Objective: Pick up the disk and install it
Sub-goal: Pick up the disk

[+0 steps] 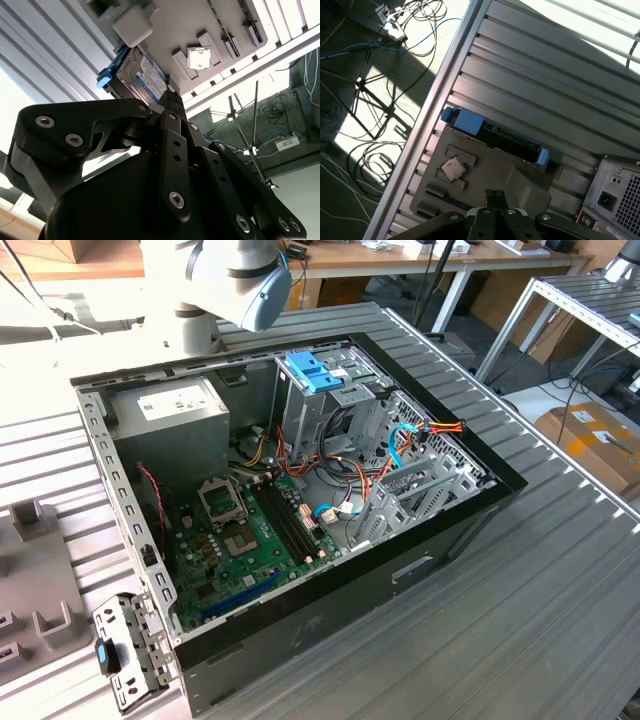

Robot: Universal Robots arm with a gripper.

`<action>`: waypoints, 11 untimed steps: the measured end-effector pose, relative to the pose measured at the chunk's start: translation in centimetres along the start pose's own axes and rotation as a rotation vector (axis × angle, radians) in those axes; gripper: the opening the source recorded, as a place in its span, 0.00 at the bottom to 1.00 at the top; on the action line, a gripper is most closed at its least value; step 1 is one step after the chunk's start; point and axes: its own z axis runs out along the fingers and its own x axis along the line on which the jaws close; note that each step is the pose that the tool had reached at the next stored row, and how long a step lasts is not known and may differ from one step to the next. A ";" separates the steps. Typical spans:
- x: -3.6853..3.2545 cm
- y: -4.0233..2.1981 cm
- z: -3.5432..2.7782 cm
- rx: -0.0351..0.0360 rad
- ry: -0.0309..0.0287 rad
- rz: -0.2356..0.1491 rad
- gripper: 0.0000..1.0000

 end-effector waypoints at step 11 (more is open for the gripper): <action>0.00 0.00 0.00 -0.0004 0.0016 -0.037 0.11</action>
